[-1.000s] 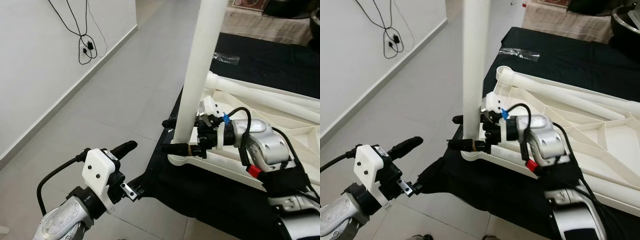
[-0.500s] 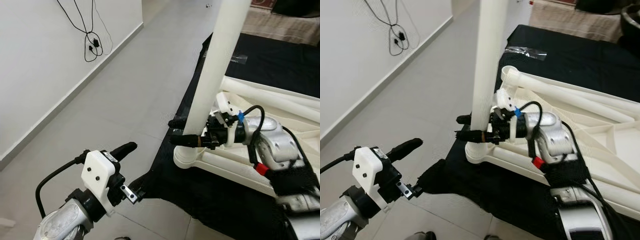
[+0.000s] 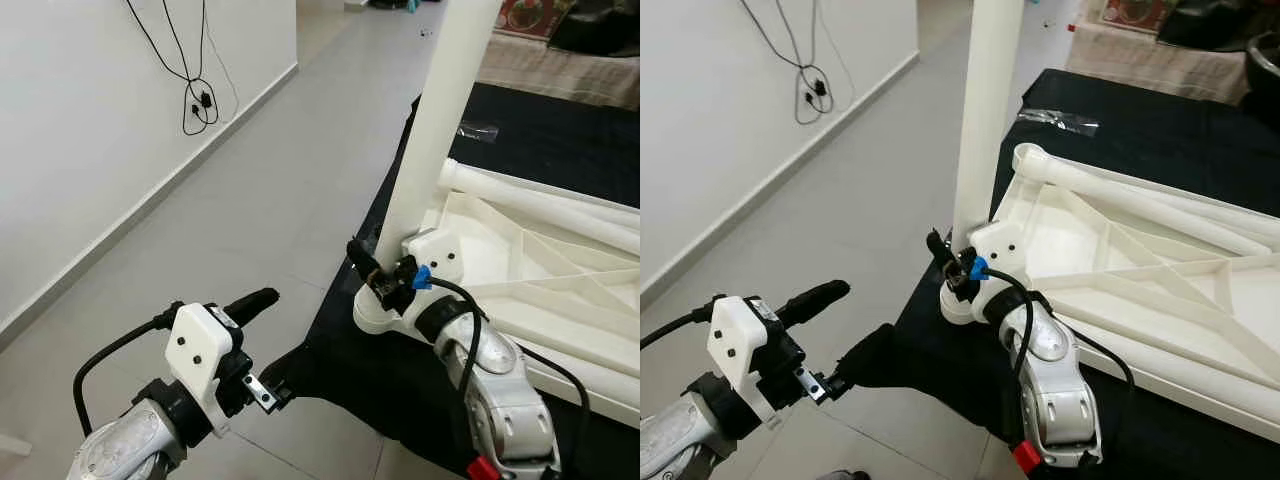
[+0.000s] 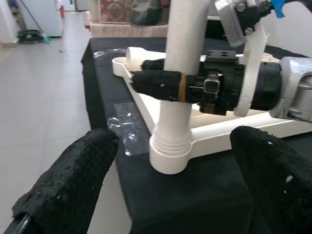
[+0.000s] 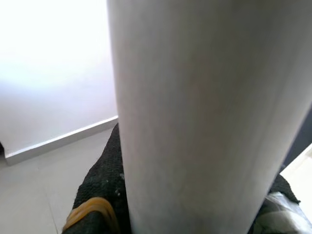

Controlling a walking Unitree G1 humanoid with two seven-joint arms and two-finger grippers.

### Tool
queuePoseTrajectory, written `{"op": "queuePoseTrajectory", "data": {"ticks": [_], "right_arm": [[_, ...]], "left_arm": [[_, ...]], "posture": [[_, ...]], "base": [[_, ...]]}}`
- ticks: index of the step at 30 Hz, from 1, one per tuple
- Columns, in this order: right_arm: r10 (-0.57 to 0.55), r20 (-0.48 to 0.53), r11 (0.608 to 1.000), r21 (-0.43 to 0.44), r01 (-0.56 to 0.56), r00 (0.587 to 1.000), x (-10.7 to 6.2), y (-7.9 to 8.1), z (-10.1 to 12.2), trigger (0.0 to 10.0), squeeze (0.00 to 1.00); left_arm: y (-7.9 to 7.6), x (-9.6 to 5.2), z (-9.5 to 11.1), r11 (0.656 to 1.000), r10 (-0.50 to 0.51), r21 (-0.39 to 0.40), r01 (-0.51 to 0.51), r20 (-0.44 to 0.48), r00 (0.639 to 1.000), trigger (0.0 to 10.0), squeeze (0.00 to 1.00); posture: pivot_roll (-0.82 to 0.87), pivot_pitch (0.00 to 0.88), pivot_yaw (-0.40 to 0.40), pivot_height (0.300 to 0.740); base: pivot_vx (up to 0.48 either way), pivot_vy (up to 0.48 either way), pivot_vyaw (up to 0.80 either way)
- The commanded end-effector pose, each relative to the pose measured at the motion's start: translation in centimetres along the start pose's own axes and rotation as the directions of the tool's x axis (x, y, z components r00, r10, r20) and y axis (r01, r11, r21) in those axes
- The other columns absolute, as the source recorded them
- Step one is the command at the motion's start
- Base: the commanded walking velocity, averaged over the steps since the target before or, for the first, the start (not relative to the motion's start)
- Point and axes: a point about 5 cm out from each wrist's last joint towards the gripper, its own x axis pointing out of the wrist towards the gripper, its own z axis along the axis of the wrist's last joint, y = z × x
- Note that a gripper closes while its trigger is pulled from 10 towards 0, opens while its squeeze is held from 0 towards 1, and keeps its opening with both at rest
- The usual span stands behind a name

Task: Building children table

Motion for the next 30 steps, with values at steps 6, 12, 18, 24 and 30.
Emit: {"op": "queuePoseTrajectory", "data": {"ticks": [6,12,18,24,30], "right_arm": [[0.275,-0.038,0.953,0.14,-0.267,0.961,1.7,0.1,-1.0,10.0,1.0],[0.518,0.056,0.854,0.008,-0.519,0.853,1.9,-0.7,1.9,10.0,1.0],[0.777,-0.035,0.625,-0.072,-0.778,0.628,2.5,-1.4,2.9,10.0,0.0],[0.796,-0.03,0.599,-0.1,-0.794,0.604,5.3,-2.1,4.0,10.0,0.0],[0.826,-0.009,0.562,-0.063,-0.825,0.563,5.3,-2.9,4.2,0.0,0.0]], "left_arm": [[0.1,0.0,-0.5,1.0,0.012,-0.011,-0.012,-0.021,1.0,10.0,0.0],[0.0,0.1,-0.6,1.0,0.015,-0.015,-0.015,-0.021,1.0,10.0,0.0],[0.0,0.1,-0.5,1.0,0.019,-0.017,-0.019,-0.018,1.0,10.0,0.0],[0.1,0.1,-0.5,1.0,0.018,-0.016,-0.018,-0.019,1.0,10.0,0.0],[-0.1,0.2,-0.3,1.0,0.014,-0.016,-0.014,-0.011,1.0,10.0,0.0]], "posture": [[0.1,0.2,-0.025,0.74],[0.1,0.199,-0.026,0.74],[0.1,0.221,-0.018,0.74],[0.11,0.225,-0.015,0.74],[0.11,0.228,-0.014,0.74]], "base": [[0.0,0.0,0.0],[0.0,0.0,0.0],[0.0,0.0,0.0],[0.0,0.0,0.0],[0.0,0.0,0.0]]}}
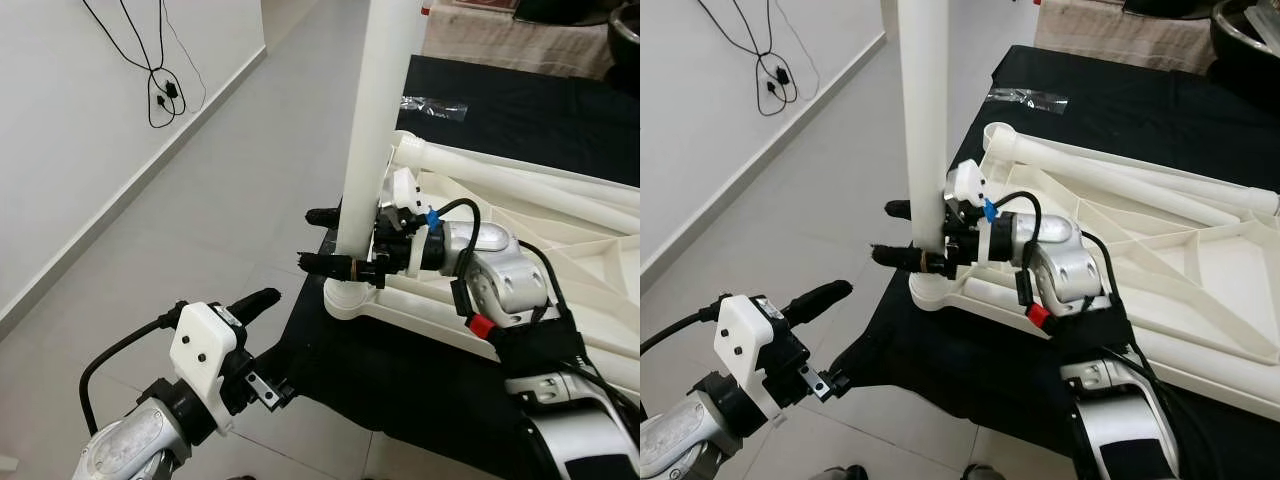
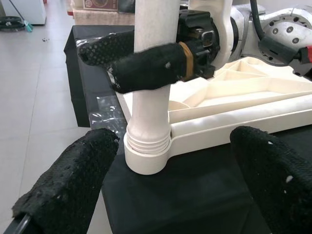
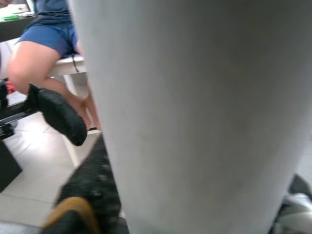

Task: Building children table

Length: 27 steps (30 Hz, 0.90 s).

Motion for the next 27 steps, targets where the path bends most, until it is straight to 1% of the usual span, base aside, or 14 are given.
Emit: {"op": "queuePoseTrajectory", "data": {"ticks": [1,4,8,10,14,15,16,17,18,19,20,21,23,27], "right_arm": [[0.044,0.0,0.999,0.015,-0.044,0.999,0.1,0.3,-0.4,0.0,0.0],[0.065,-0.014,0.997,0.044,-0.064,0.998,-1.2,1.1,-1.4,0.0,0.0],[-0.011,-0.058,0.998,0.057,0.014,0.998,-2.2,2.5,-3.1,0.0,0.0],[-0.192,-0.115,0.969,0.132,0.207,0.975,-2.1,4.4,-5.0,0.0,0.0],[-0.273,-0.143,0.943,0.159,0.294,0.951,-1.9,5.2,-5.7,0.0,0.0],[-0.572,-0.231,0.779,0.148,0.609,0.787,-1.8,5.2,-6.9,0.0,0.0],[-0.572,-0.231,0.779,0.148,0.609,0.787,-1.8,5.2,-6.9,0.0,0.0],[-0.718,-0.31,0.592,0.198,0.781,0.623,-2.3,6.5,-7.8,0.0,0.0],[-0.718,-0.31,0.592,0.198,0.781,0.623,-2.3,6.5,-7.8,0.0,0.0],[-0.768,-0.347,0.492,0.216,0.843,0.538,-2.2,7.9,-8.1,0.0,0.0],[-0.791,-0.358,0.451,0.208,0.868,0.496,-2.1,8.2,-8.1,0.0,0.0],[-0.791,-0.358,0.451,0.208,0.868,0.496,-2.1,8.2,-8.1,0.0,0.0],[-0.785,-0.321,0.501,0.174,0.848,0.53,-1.6,7.3,-7.7,0.0,0.0],[-0.794,-0.309,0.501,0.155,0.851,0.524,-1.6,6.4,-7.3,0.0,0.0]], "left_arm": [[-0.2,0.0,-0.1,1.0,-0.003,-0.014,0.003,-0.009,1.0,10.0,0.0],[-0.3,-0.1,-0.2,1.0,-0.006,-0.019,0.006,-0.012,1.0,10.0,0.0],[-0.4,-0.1,-0.2,1.0,-0.012,-0.024,0.011,-0.015,1.0,10.0,0.0],[-0.3,-0.2,-0.2,1.0,-0.016,-0.026,0.015,-0.017,1.0,10.0,0.0],[-0.3,-0.2,-0.2,1.0,-0.017,-0.026,0.017,-0.018,1.0,10.0,0.0],[-0.2,-0.3,-0.2,0.999,-0.02,-0.025,0.019,-0.02,1.0,10.0,0.0],[-0.2,-0.3,-0.2,0.999,-0.02,-0.025,0.019,-0.02,1.0,10.0,0.0],[-0.1,-0.3,-0.2,0.999,-0.021,-0.024,0.021,-0.022,1.0,10.0,0.0],[-0.1,-0.3,-0.2,0.999,-0.021,-0.024,0.021,-0.022,1.0,10.0,0.0],[0.0,-0.2,-0.2,0.999,-0.024,-0.025,0.023,-0.023,0.999,10.0,0.0],[-0.1,0.0,-0.4,0.999,-0.034,-0.025,0.034,-0.025,0.999,10.0,0.0],[-0.1,0.0,-0.4,0.999,-0.034,-0.025,0.034,-0.025,0.999,10.0,0.0],[0.0,0.3,-0.5,0.999,-0.036,-0.023,0.036,-0.023,0.999,10.0,0.0],[0.1,0.3,-0.5,1.0,-0.023,-0.021,0.023,-0.019,1.0,10.0,0.0]], "posture": [[0.11,0.228,-0.014,0.74],[0.1,0.23,-0.013,0.74],[0.1,0.234,-0.006,0.74],[0.09,0.241,-0.002,0.74],[0.09,0.242,-0.001,0.74],[0.09,0.243,0.002,0.74],[0.09,0.243,0.002,0.74],[0.08,0.244,0.007,0.74],[0.08,0.244,0.007,0.74],[0.07,0.243,0.011,0.74],[0.07,0.231,0.004,0.74],[0.07,0.231,0.004,0.74],[0.07,0.224,0.0,0.74],[0.08,0.22,-0.007,0.74]], "base": [[0.0,0.0,0.0],[0.0,0.0,0.0],[0.0,0.0,0.0],[0.0,0.0,0.0],[0.0,0.0,0.0],[0.0,0.0,0.0],[0.0,0.0,0.0],[0.0,0.0,0.0],[0.0,0.0,0.0],[0.0,0.0,0.0],[0.0,0.0,0.0],[0.0,0.0,0.0],[0.0,0.0,0.0],[0.0,0.0,0.0]]}}
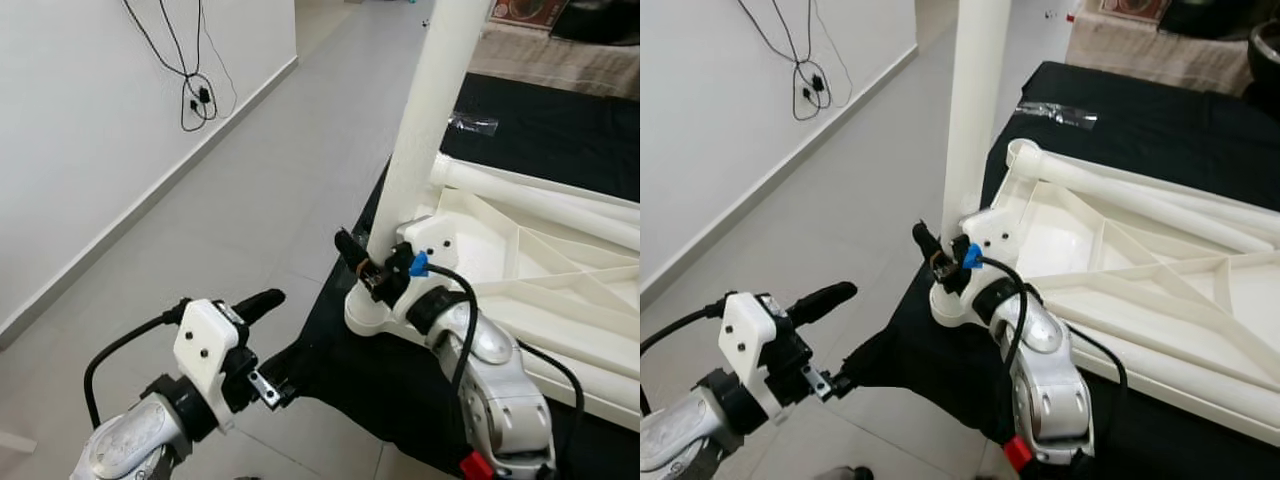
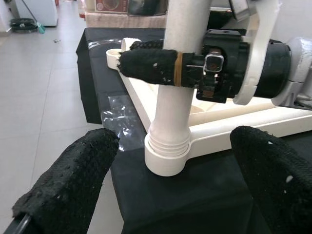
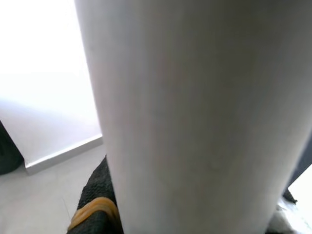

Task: Building children table

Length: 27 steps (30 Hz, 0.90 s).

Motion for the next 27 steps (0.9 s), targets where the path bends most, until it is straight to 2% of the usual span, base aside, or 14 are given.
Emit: {"op": "queuePoseTrajectory", "data": {"ticks": [1,4,5,7,12,13,14,15,18,19,22,23,24,27], "right_arm": [[-0.089,-0.228,0.993,0.056,0.104,0.97,-0.3,-1.8,-4.3,10.0,0.0],[-0.025,-0.184,0.997,0.071,0.039,0.983,0.1,-1.5,-3.8,10.0,0.0],[0.07,-0.119,0.991,0.126,-0.055,0.99,0.4,-0.8,-3.1,10.0,1.0],[0.229,-0.005,0.964,0.142,-0.226,0.973,0.5,0.3,-1.4,10.0,1.0],[0.428,0.045,0.898,0.089,-0.43,0.903,0.2,-0.3,-0.2,10.0,1.0],[0.491,0.04,0.868,0.063,-0.493,0.87,0.5,-0.6,0.2,10.0,0.12],[0.491,0.04,0.868,0.063,-0.493,0.87,0.5,-0.6,0.2,10.0,0.12],[0.556,0.022,0.831,0.016,-0.556,0.831,0.7,-0.9,0.4,10.0,0.0],[0.599,0.009,0.801,-0.009,-0.598,0.801,0.9,-1.1,0.5,10.0,0.0],[0.669,-0.024,0.741,-0.041,-0.67,0.742,1.1,-1.1,0.2,10.0,0.0],[0.725,-0.052,0.687,-0.025,-0.726,0.687,2.7,-1.4,-0.6,10.0,0.0],[0.725,-0.052,0.687,-0.025,-0.726,0.687,2.7,-1.4,-0.6,10.0,0.0],[0.717,-0.008,0.696,0.031,-0.717,0.697,5.4,-1.5,-0.8,10.0,0.0],[0.722,0.009,0.691,0.046,-0.722,0.692,6.1,-1.4,-0.7,10.0,0.0]], "left_arm": [[0.1,-0.1,-0.4,1.0,0.014,-0.005,-0.014,-0.02,1.0,10.0,0.0],[0.1,-0.2,-0.5,1.0,0.019,-0.004,-0.019,-0.024,1.0,10.0,0.0],[0.1,-0.2,-0.6,1.0,0.022,-0.004,-0.022,-0.027,0.999,10.0,0.0],[0.2,-0.2,-0.6,1.0,0.024,-0.003,-0.024,-0.029,0.999,10.0,0.0],[0.1,0.0,-0.6,1.0,0.018,-0.007,-0.018,-0.024,1.0,10.0,0.0],[0.0,0.0,-0.7,1.0,0.017,-0.01,-0.018,-0.025,1.0,10.0,0.0],[0.0,0.0,-0.7,1.0,0.017,-0.01,-0.018,-0.025,1.0,10.0,0.0],[-0.1,-0.1,-0.8,1.0,0.019,-0.014,-0.02,-0.028,0.999,10.0,0.0],[-0.1,-0.1,-0.9,1.0,0.021,-0.016,-0.022,-0.03,0.999,10.0,0.0],[-0.1,-0.2,-1.0,1.0,0.025,-0.018,-0.026,-0.034,0.999,10.0,0.0],[-0.2,-0.2,-1.4,0.999,0.027,-0.023,-0.028,-0.044,0.999,10.0,0.0],[-0.2,-0.2,-1.4,0.999,0.027,-0.023,-0.028,-0.044,0.999,10.0,0.0],[-0.4,-0.4,-2.1,0.999,0.03,-0.033,-0.032,-0.065,0.997,10.0,0.0],[-0.5,-0.4,-2.4,0.999,0.032,-0.038,-0.035,-0.074,0.997,10.0,0.0]], "posture": [[0.08,0.219,-0.007,0.74],[0.08,0.217,-0.008,0.74],[0.07,0.218,-0.008,0.74],[0.07,0.218,-0.005,0.74],[0.07,0.215,-0.003,0.74],[0.07,0.209,-0.006,0.74],[0.07,0.209,-0.006,0.74],[0.08,0.209,-0.007,0.74],[0.08,0.209,-0.008,0.74],[0.09,0.206,-0.008,0.74],[0.1,0.202,-0.006,0.74],[0.1,0.202,-0.006,0.74],[0.12,0.195,-0.012,0.74],[0.12,0.194,-0.011,0.74]], "base": [[0.0,0.0,0.0],[0.0,0.0,0.0],[0.0,0.0,0.0],[0.0,0.0,0.0],[0.0,0.0,0.0],[0.0,0.0,0.0],[0.0,0.0,0.0],[0.0,0.0,0.0],[0.0,0.0,0.0],[0.0,0.0,0.0],[0.0,0.0,0.0],[0.0,0.0,0.0],[0.0,0.0,0.0],[0.0,0.0,0.0]]}}
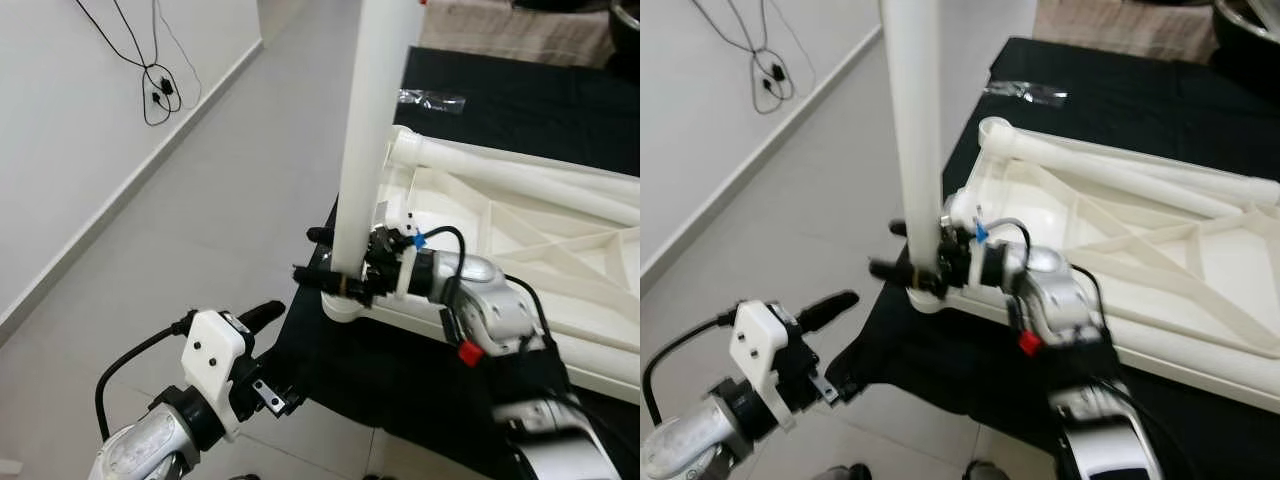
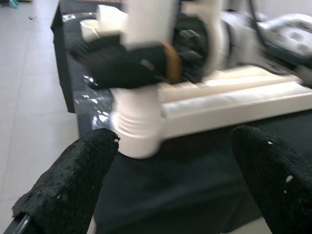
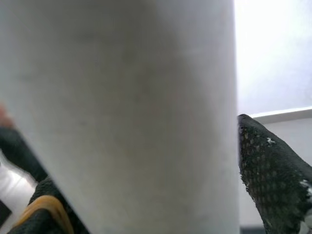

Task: Building children table

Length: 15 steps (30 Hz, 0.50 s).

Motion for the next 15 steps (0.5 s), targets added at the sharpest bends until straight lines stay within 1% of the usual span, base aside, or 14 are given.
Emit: {"op": "queuePoseTrajectory", "data": {"ticks": [1,3,7,9,11,12,13,14,15], "right_arm": [[0.047,0.02,0.998,0.034,-0.048,0.999,0.8,-0.1,-0.4,0.0,0.0],[0.061,0.032,0.997,0.043,-0.062,0.998,0.7,-0.1,-0.3,0.0,0.0],[0.095,0.045,0.994,0.047,-0.097,0.994,-0.2,-0.3,-0.3,0.0,0.0],[0.095,0.045,0.994,0.047,-0.097,0.994,-0.2,-0.3,-0.3,0.0,0.0],[0.056,0.023,0.998,0.021,-0.057,0.998,-0.9,-0.4,-1.0,0.0,0.0],[0.056,0.023,0.998,0.021,-0.057,0.998,-0.9,-0.4,-1.0,0.0,0.0],[-0.014,0.003,1.0,0.0,0.014,1.0,-1.1,-0.1,-1.8,0.0,0.0],[-0.173,-0.022,0.985,-0.006,0.173,0.985,-1.3,0.4,-3.2,0.0,0.0],[-0.173,-0.022,0.985,-0.006,0.173,0.985,-1.3,0.4,-3.2,0.0,0.0]], "left_arm": [[-0.3,-0.1,-1.2,1.0,0.005,-0.015,-0.006,-0.036,0.999,10.0,0.0],[-0.4,-0.2,-1.4,1.0,0.005,-0.02,-0.006,-0.041,0.999,10.0,0.0],[-0.6,0.0,-2.0,0.999,0.011,-0.03,-0.012,-0.046,0.999,10.0,0.0],[-0.6,0.0,-2.0,0.999,0.011,-0.03,-0.012,-0.046,0.999,10.0,0.0],[-0.4,0.3,-2.9,0.999,0.031,-0.03,-0.033,-0.053,0.998,10.0,0.0],[-0.4,0.3,-2.9,0.999,0.031,-0.03,-0.033,-0.053,0.998,10.0,0.0],[-0.4,0.6,-3.6,0.998,0.053,-0.028,-0.055,-0.055,0.997,10.0,0.0],[-0.4,1.1,-4.7,0.995,0.088,-0.031,-0.09,-0.056,0.995,10.0,0.0],[-0.4,1.1,-4.7,0.995,0.088,-0.031,-0.09,-0.056,0.995,10.0,0.0]], "posture": [[0.13,0.189,-0.015,0.74],[0.13,0.186,-0.015,0.74],[0.12,0.184,-0.018,0.74],[0.12,0.184,-0.018,0.74],[0.11,0.176,-0.021,0.74],[0.11,0.176,-0.021,0.74],[0.09,0.174,-0.023,0.74],[0.08,0.174,-0.027,0.74],[0.08,0.174,-0.027,0.74]], "base": [[0.0,0.0,0.0],[0.0,0.0,0.0],[0.0,0.0,0.0],[0.0,0.0,0.0],[0.0,0.0,0.0],[0.0,0.0,0.0],[0.0,0.0,0.0],[0.0,0.0,0.0],[0.0,0.0,0.0]]}}
